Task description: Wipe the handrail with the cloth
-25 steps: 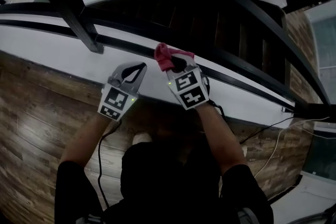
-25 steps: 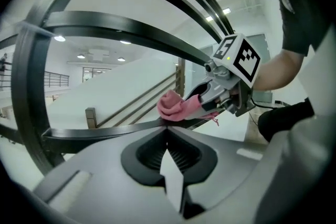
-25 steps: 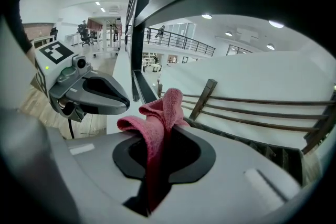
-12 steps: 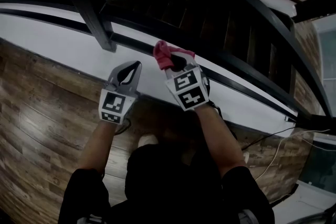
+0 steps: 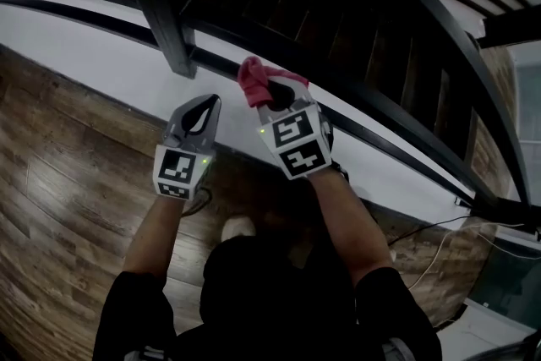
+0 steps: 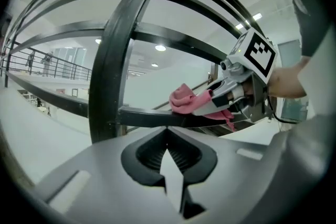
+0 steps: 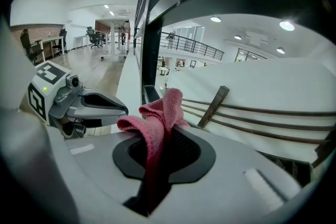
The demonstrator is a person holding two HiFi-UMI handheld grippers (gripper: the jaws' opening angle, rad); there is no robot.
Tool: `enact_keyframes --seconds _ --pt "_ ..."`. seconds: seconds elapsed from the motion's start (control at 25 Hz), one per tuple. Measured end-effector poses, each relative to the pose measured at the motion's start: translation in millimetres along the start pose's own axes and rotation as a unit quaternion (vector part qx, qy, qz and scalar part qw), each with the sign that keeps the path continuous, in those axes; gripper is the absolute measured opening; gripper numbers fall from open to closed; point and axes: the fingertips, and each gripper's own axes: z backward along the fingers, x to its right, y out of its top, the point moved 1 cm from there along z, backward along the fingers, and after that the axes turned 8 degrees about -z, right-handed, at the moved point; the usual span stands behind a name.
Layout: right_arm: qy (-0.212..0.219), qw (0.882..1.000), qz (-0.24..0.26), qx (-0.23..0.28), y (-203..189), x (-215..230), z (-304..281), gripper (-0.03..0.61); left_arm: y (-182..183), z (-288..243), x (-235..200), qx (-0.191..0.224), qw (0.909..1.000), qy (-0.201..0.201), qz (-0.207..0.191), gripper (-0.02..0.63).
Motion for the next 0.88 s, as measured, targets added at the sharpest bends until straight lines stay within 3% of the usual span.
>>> enact_keyframes --seconds 0.28,0.88 --pt "0.026 1.0 0.004 0.006 17 -15 -14 0.046 -2 11 -20 0.001 0.9989 0.047 0.006 -0.002" --pt "0.05 0.998 0.032 0.0 46 -36 -34 0.046 -9 27 -39 0.002 0.9957 0.089 0.025 -0.002"
